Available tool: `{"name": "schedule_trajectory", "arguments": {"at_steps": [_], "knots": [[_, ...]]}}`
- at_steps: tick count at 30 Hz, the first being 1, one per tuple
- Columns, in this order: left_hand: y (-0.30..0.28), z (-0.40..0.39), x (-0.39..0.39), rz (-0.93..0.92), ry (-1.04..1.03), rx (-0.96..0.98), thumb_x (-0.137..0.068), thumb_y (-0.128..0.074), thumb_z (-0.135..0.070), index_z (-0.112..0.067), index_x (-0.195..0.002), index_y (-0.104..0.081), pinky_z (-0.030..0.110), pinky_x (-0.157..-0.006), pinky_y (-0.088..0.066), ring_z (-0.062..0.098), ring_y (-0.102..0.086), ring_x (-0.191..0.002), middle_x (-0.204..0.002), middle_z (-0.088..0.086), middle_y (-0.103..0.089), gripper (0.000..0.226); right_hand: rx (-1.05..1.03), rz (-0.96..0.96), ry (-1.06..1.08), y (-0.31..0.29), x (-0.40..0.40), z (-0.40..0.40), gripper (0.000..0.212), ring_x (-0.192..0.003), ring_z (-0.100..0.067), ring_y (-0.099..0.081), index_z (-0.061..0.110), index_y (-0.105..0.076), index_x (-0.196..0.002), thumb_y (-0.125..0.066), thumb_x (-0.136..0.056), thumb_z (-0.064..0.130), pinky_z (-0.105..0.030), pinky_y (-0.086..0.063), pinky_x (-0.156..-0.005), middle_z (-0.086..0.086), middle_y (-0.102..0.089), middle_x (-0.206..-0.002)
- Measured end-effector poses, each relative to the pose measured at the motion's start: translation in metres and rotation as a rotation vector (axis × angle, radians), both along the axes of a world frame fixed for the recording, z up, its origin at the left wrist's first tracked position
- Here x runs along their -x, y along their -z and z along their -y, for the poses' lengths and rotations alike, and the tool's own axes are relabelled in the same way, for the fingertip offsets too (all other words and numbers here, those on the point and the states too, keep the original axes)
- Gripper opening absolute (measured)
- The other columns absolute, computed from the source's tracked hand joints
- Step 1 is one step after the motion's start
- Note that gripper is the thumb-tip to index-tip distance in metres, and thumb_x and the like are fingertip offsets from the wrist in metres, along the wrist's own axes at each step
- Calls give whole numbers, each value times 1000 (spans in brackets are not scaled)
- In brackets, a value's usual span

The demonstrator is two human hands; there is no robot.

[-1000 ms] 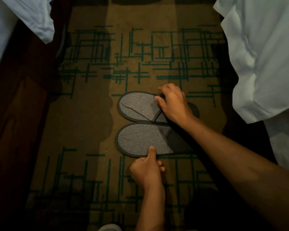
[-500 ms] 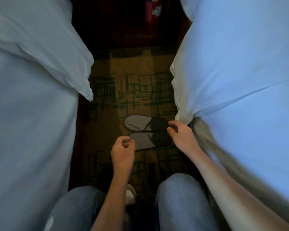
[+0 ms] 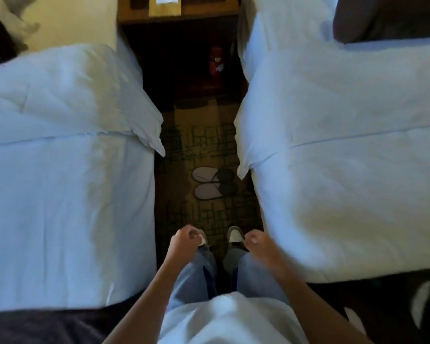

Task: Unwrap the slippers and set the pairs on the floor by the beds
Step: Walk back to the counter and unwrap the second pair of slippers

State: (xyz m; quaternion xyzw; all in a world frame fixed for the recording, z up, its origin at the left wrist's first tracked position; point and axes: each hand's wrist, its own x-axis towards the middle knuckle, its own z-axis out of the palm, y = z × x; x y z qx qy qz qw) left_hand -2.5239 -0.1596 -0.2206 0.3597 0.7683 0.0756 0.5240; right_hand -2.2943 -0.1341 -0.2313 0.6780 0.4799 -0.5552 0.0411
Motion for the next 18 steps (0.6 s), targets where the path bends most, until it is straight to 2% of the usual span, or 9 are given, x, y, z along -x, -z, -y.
{"name": "schedule_trajectory", "arguments": {"at_steps": [1,2,5,7,9,13,14,16,18], "knots": [[-7,14,-1,-20,13,24,-90,-62,-14,-20,-88,-64,39,-74,-57,24,-66,-77,-79,2,-65,6,12,25,-13,-11,-8,18,17,-106,-36,-64,5,-67,-105,-55,-96,12,-37,-52,-90,-22,-67,-113],[-14,26,-2,-32,26,34,-90,-61,-15,-23,-83,-63,38,-73,-57,24,-66,-76,-79,2,-66,11,6,52,-21,-21,-14,34,23,-110,-35,-62,2,-65,-114,-55,-96,12,-37,-49,-95,-22,-66,-118],[-24,60,0,-40,76,45,-89,-62,-13,-31,-73,-61,27,-67,-54,23,-66,-75,-74,-2,-65,24,-30,75,85,-41,-31,67,37,-116,-35,-60,-4,-64,-120,-55,-92,18,-33,-42,-96,-23,-65,-120],[-21,75,7,-57,150,13,-89,-64,-10,-33,-70,-60,23,-66,-50,24,-66,-77,-71,-6,-63,29,-18,61,156,-50,-40,77,27,-105,-27,-61,4,-67,-111,-56,-91,19,-27,-41,-85,-16,-63,-105],[-18,82,16,-80,191,20,-88,-64,-10,-29,-70,-62,28,-64,-50,23,-64,-72,-68,-3,-64,26,-50,48,246,-56,-49,83,17,-92,-20,-57,10,-67,-101,-56,-91,17,-25,-39,-77,-12,-63,-94],[-20,86,30,-64,252,32,-91,-61,-8,-18,-74,-62,27,-51,-38,21,-54,-56,-63,5,-58,20,-84,3,537,-78,-64,102,15,-71,-22,-61,5,-69,-96,-56,-91,9,-26,-44,-63,-13,-67,-85],[-21,86,32,-41,273,30,-93,-60,-6,-16,-76,-61,26,-50,-37,21,-52,-55,-63,7,-57,19,-89,-17,596,-82,-67,112,11,-66,-22,-60,6,-67,-91,-56,-91,7,-26,-45,-62,-12,-66,-81],[-23,87,33,-13,332,23,-93,-58,-5,-12,-80,-62,25,-50,-38,22,-52,-54,-64,9,-56,15,-95,-37,713,-90,-71,143,17,-62,-18,-58,14,-63,-80,-56,-93,6,-27,-46,-59,-7,-62,-73],[-27,91,28,-3,414,21,-93,-58,-8,-10,-86,-63,24,-51,-40,23,-55,-55,-67,10,-58,9,-103,7,794,-95,-70,185,18,-66,-19,-58,15,-63,-79,-56,-94,9,-31,-46,-65,-6,-62,-73]]}}
